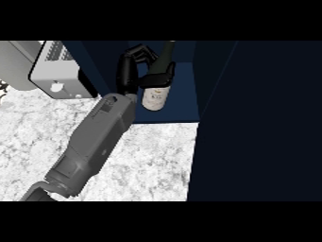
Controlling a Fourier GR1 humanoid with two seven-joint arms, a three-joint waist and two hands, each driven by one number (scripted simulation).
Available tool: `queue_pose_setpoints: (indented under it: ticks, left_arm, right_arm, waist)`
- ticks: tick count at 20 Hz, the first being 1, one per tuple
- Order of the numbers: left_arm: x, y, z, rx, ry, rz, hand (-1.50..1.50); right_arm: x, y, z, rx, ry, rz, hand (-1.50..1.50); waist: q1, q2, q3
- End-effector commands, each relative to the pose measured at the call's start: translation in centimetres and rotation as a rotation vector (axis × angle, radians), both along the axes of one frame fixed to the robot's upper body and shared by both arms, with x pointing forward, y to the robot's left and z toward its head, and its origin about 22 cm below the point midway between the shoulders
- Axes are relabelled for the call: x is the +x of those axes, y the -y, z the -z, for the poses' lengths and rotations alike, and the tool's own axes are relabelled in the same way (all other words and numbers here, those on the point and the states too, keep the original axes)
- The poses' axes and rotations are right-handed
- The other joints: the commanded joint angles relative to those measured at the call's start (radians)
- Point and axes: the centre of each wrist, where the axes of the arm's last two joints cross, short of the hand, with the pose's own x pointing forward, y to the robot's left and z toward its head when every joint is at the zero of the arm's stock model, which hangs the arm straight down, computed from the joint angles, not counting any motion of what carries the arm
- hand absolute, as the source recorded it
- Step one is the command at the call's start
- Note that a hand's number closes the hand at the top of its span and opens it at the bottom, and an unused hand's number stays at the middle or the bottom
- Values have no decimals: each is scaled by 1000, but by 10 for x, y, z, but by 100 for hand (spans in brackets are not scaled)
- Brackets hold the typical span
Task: Pick up the wine, place it into the cabinet and close the cabinet
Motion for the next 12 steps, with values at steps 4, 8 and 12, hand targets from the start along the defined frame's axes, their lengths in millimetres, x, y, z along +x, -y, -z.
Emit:
queue_pose_setpoints:
  ticks: [4,8,12]
  left_arm:
    - [14,5,-8,54,61,-70,150]
    - [18,3,-11,52,67,-66,150]
    - [22,1,-13,-18,6,-82,150]
  right_arm:
    - [-6,3,-6,27,36,-61,-150]
    - [-14,7,-5,40,29,-52,-150]
    - [-9,1,-1,43,23,-73,-150]
  waist:
    - [-22,9,0]
    - [-10,4,0]
    - [-18,9,0]
